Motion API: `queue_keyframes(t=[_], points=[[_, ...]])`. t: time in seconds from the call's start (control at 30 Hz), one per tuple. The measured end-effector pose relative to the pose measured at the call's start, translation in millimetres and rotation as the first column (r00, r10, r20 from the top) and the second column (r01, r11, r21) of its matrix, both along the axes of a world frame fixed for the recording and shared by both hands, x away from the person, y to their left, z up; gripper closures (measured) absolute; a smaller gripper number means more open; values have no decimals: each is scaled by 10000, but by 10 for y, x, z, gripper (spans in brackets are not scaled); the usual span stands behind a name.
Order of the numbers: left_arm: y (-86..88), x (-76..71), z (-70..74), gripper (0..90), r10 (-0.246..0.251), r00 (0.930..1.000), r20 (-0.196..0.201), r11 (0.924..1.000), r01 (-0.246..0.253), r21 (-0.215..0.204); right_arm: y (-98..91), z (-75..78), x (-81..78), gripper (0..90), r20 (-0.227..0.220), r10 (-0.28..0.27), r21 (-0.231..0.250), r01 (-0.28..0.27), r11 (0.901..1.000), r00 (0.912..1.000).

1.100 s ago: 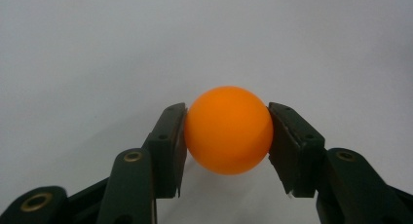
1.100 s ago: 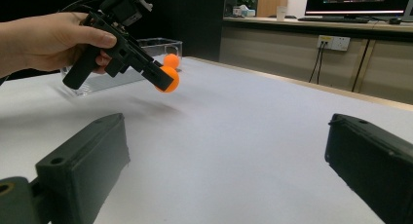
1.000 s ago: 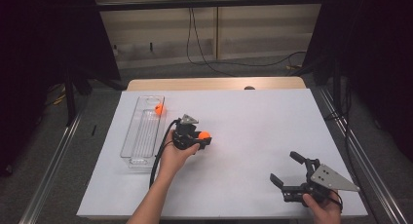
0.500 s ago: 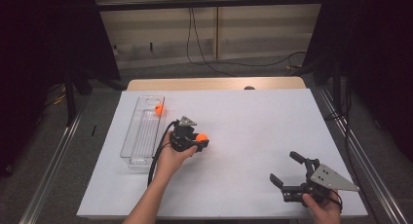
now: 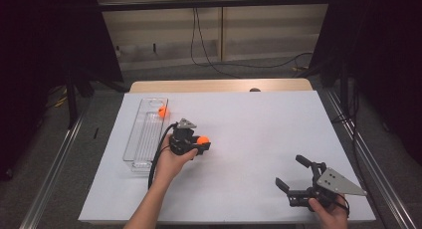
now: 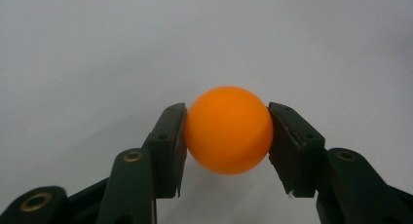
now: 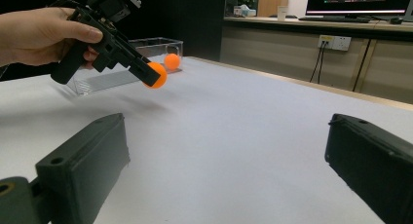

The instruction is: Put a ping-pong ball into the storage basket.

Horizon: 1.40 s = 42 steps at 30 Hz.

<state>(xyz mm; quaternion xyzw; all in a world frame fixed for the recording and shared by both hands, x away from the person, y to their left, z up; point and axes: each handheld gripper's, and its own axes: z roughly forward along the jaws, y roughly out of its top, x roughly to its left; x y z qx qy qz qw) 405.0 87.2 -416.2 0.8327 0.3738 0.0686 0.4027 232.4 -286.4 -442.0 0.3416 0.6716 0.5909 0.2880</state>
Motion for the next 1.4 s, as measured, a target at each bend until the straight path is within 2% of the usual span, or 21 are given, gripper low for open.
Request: queue_keyframes(t=[0.17, 0.87, 1.4], points=[[47, -6, 28, 508, 90, 10000, 5, 9998, -90, -169, 3, 0, 1, 14, 4, -7, -1, 7, 10000, 10000], [155, -18, 101, 507, 422, 9991, 15, 9984, -421, -388, -1, 10, -6, 14, 41, 16, 15, -16, 10000, 10000], [224, -32, 172, 507, 554, 9984, 140, 9981, -550, -275, -5, 15, -10, 14, 62, 11, 22, -11, 10000, 10000]])
